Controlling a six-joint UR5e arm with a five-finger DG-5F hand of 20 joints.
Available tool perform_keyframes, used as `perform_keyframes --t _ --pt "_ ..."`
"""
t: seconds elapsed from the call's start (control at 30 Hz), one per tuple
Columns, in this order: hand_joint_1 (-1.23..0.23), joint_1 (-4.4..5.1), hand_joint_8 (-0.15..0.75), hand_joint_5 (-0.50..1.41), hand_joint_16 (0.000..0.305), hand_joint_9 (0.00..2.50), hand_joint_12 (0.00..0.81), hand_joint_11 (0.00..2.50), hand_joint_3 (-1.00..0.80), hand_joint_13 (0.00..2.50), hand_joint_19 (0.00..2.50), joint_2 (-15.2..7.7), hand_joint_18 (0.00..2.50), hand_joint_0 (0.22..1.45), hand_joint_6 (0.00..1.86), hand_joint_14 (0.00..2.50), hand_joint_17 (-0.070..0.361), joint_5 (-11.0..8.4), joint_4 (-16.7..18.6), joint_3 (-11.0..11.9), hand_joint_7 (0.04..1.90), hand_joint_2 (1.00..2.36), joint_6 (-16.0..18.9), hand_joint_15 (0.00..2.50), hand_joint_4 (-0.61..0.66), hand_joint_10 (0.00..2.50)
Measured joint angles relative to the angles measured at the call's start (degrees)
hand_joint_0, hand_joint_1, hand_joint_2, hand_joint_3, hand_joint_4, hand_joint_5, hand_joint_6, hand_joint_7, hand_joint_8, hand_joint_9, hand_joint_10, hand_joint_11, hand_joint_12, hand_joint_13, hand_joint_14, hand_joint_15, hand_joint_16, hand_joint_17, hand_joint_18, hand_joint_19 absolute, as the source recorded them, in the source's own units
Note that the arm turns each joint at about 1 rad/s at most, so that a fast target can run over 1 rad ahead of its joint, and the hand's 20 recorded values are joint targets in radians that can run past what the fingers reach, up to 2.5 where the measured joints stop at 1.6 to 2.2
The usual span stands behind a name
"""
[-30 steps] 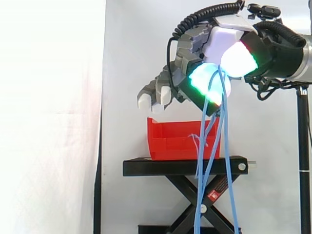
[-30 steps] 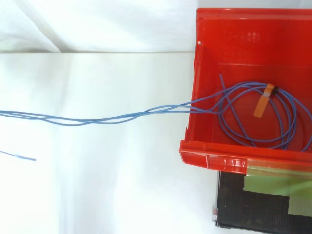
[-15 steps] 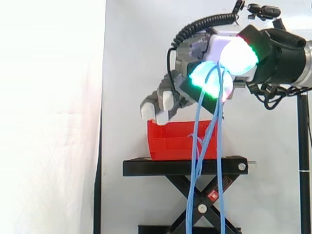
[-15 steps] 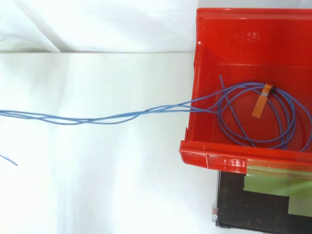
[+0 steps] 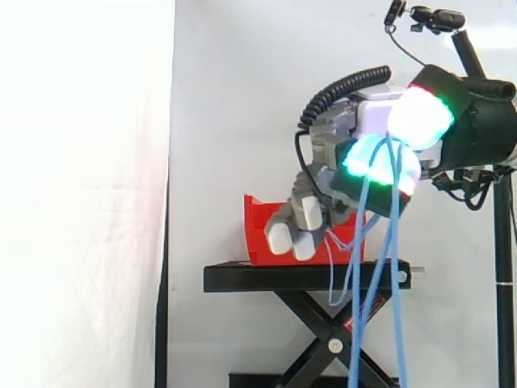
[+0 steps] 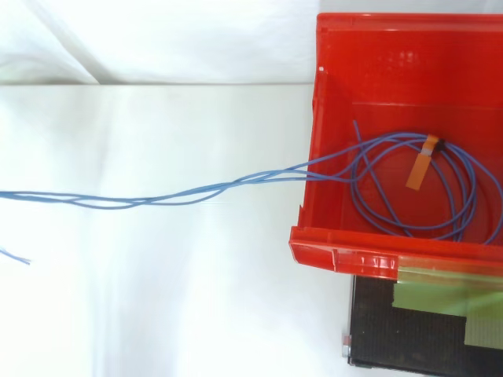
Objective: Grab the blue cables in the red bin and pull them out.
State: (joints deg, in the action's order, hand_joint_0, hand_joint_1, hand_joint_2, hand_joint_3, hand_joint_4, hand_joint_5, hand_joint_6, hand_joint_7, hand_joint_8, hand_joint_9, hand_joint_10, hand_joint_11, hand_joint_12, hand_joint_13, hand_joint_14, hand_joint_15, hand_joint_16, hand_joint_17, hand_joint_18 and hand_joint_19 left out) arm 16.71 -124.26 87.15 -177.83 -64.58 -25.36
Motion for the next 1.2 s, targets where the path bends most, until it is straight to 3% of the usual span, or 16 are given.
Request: perform_keyframes --t 0.23,0.47,0.9,1.2 --pt "-0.81 0.28 0.241 0.80 0.035 0.83 0.280 0.56 -1.00 0.54 0.54 0.0 0.40 0.93 0.69 0.01 0.078 0.01 -4.5 0.0 0.68 1.00 6.0 0.38 0.16 0.02" --pt "-0.81 0.51 0.243 0.80 0.035 0.86 0.286 0.60 -1.00 0.70 0.54 0.0 0.40 0.93 0.68 0.02 0.078 -0.13 -5.5 0.0 0.69 1.00 11.1 0.52 0.16 0.02" --pt "-0.81 0.76 0.244 0.80 0.033 0.85 0.317 0.62 -1.00 1.02 0.66 0.0 0.53 0.93 0.67 0.03 0.073 -0.14 -6.6 0.0 0.70 1.00 12.2 1.01 0.16 0.02" --pt "-0.81 0.78 0.248 0.79 0.033 0.83 0.317 0.83 -1.00 1.11 0.68 0.0 0.53 0.94 0.67 0.02 0.074 -0.14 -6.7 0.0 0.70 1.00 12.2 1.20 0.15 0.02"
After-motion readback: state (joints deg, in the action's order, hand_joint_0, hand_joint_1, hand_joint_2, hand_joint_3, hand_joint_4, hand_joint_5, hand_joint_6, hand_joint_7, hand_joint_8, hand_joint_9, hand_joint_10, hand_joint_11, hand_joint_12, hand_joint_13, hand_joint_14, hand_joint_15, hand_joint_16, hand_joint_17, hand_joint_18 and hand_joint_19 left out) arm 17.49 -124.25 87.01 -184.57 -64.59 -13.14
